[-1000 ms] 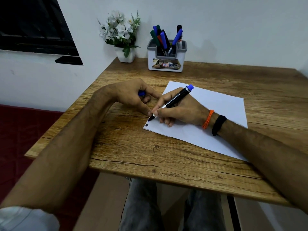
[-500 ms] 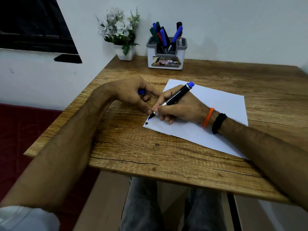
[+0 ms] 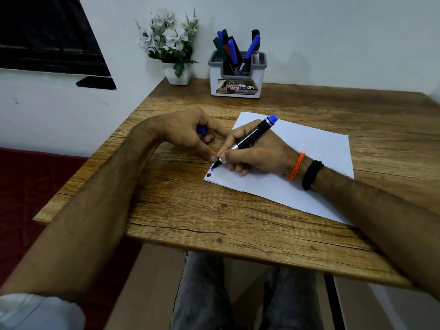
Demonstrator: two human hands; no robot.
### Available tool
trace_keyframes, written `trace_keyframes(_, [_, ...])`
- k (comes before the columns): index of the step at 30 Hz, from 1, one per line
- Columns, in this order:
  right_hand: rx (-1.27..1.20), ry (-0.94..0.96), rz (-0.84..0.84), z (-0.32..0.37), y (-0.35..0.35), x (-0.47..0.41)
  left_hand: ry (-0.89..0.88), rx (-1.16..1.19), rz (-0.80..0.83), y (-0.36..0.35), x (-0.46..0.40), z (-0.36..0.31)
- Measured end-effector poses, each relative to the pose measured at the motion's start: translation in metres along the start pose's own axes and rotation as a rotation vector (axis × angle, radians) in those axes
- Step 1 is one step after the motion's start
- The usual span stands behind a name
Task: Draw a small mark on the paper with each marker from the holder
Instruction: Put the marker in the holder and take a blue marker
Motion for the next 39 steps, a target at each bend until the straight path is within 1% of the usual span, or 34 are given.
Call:
trace_keyframes(3, [0.015,0.012,0.022,0.001,-0.001,0.0,0.009,-0.003,-0.007,0.0,0.0,0.0])
trace_keyframes(6, [-0.003,0.002,-0.006,-0.001,0.0,-0.001,0.003,0.001,-0.007,0.0,0.001,0.0])
trace_keyframes(10, [0.005,0.012,0.02,-0.001,-0.001,0.0,0.0,0.008,0.002,0.0,0.001,-0.001])
trace_keyframes(14, [-0.005,-0.001,-0.012,-0.002,-0.001,-0.001,0.006,-0.01,-0.006,-0.001,0.001,-0.001])
trace_keyframes(17, [-0.004,0.006,0.009,-0.002,-0.001,-0.001,0.011,-0.019,-0.005,0.0,0.001,-0.001])
trace_keyframes(23, [-0.03,0.001,-0.035,-0.005,0.0,-0.004,-0.003,-0.025,-0.002,0.0,0.001,-0.002])
trace_keyframes(31, [-0.249,0.018,-0.027,-0.002,0.007,-0.005,-0.012,-0.038,-0.012,-0.001,0.004,-0.005])
trace_keyframes(33, [-0.3,0.025,-0.051,0.001,0.011,-0.005,-0.012,-0.039,-0.049,0.001,0.006,-0.007])
trace_keyframes(36, [-0.383,0.039,-0.138,0.004,0.024,-0.005,-0.027,0.029,-0.189,0.005,0.007,-0.006])
trace_keyframes(39, [-0.379,0.058,-0.217,0.007,0.037,-0.004,0.003,0.103,-0.306,0.006,0.006,0.001])
Point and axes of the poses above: each hand's wrist, its own x-axis away from the middle knuckle, its own y-axis out of the back of the hand, z = x × y, the point moved 2 cm from there along -x, towards the middle knuckle, and after that the axes turned 10 degrees about -y, right-handed, at the moved point
